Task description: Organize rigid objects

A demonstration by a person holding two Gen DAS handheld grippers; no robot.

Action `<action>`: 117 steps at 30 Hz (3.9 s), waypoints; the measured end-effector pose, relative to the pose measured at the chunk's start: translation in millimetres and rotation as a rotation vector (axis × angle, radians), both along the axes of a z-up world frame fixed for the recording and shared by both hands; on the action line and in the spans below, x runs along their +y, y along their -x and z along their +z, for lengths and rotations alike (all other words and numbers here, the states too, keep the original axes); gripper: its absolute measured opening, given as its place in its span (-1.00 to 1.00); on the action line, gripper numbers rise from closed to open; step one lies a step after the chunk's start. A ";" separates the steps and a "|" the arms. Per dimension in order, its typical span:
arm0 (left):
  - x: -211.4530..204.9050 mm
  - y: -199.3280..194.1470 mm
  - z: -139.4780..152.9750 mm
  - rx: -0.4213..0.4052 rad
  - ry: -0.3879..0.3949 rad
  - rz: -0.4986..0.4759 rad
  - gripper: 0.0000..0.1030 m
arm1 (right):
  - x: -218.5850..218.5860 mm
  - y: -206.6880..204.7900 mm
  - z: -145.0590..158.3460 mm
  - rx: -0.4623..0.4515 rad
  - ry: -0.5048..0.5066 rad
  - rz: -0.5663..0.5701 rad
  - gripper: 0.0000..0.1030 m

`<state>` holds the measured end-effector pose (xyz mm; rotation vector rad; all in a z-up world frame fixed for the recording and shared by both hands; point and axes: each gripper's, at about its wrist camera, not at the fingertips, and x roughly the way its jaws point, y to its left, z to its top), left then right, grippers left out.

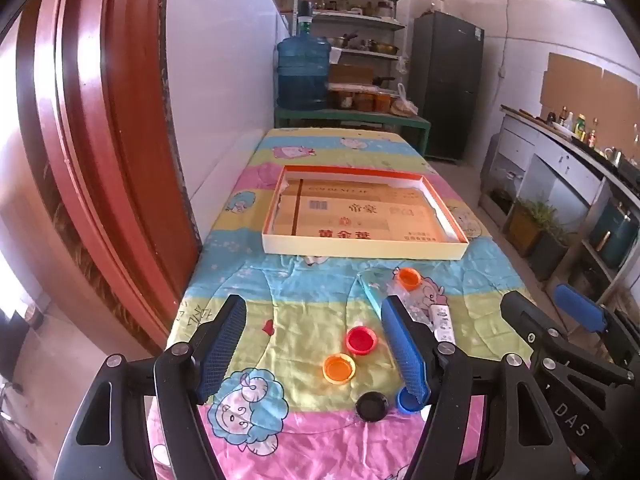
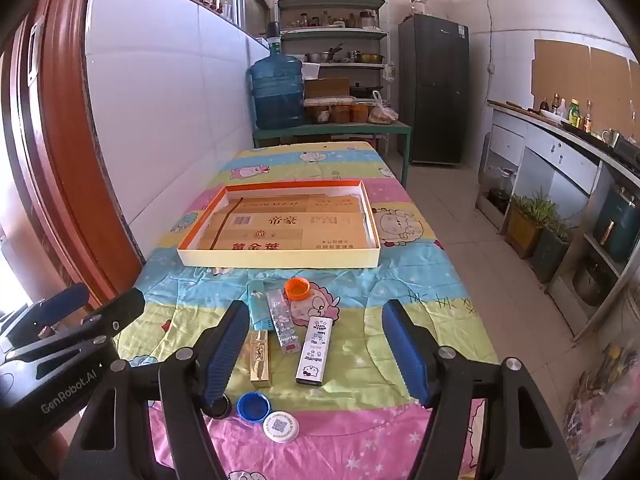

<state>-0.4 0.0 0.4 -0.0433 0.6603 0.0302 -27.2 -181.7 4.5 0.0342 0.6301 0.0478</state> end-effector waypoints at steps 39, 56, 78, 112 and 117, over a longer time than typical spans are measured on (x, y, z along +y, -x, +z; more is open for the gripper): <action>-0.9 6.2 6.8 -0.001 0.004 -0.010 0.39 | 2.5 2.4 1.5 -0.024 0.005 0.026 0.33; -6.1 2.1 4.9 0.007 -0.002 -0.016 0.39 | 4.5 -1.2 -2.4 -0.017 -0.002 0.026 0.33; -7.2 5.5 -2.5 0.013 0.004 -0.016 0.39 | 3.8 -1.5 -6.6 -0.009 -0.014 0.024 0.33; 10.3 -23.1 -70.8 0.177 0.041 -0.022 0.39 | -20.7 -22.4 -62.2 0.148 -0.022 -0.006 0.33; 0.7 -28.9 -91.3 0.221 0.036 -0.077 0.39 | -18.3 -28.3 -76.1 0.189 -0.012 0.023 0.33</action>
